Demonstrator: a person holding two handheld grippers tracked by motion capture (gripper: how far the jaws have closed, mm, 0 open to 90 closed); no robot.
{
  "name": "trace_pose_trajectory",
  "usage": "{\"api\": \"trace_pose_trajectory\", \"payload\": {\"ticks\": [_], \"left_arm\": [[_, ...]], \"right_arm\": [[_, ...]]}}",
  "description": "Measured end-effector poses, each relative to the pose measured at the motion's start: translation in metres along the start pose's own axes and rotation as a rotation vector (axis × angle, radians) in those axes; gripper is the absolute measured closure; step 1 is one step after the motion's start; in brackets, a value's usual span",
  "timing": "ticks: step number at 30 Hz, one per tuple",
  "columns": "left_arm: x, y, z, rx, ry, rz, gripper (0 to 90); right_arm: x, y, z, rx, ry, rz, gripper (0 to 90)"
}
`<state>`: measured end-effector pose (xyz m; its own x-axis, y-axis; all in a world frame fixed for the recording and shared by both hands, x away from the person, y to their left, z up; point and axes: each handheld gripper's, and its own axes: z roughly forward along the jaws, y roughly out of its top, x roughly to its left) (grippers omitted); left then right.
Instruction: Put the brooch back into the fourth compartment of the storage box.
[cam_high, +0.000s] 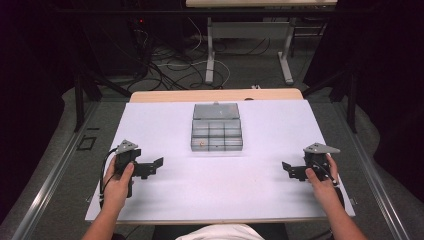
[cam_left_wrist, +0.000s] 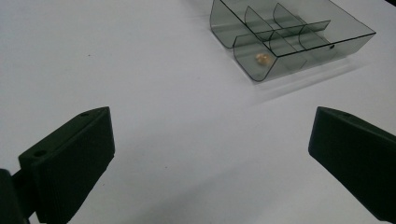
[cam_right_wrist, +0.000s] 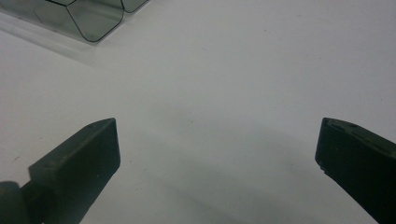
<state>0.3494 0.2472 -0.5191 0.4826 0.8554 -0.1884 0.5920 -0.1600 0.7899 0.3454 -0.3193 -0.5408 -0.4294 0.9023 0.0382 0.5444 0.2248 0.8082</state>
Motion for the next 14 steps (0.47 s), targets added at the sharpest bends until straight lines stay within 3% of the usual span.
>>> {"api": "trace_pose_trajectory", "payload": {"ticks": [14], "left_arm": [[0.009, -0.014, 0.005, -0.001, 0.022, -0.032, 0.4]], "right_arm": [[-0.001, 0.000, -0.001, -0.003, -0.009, -0.005, 0.0]]}}
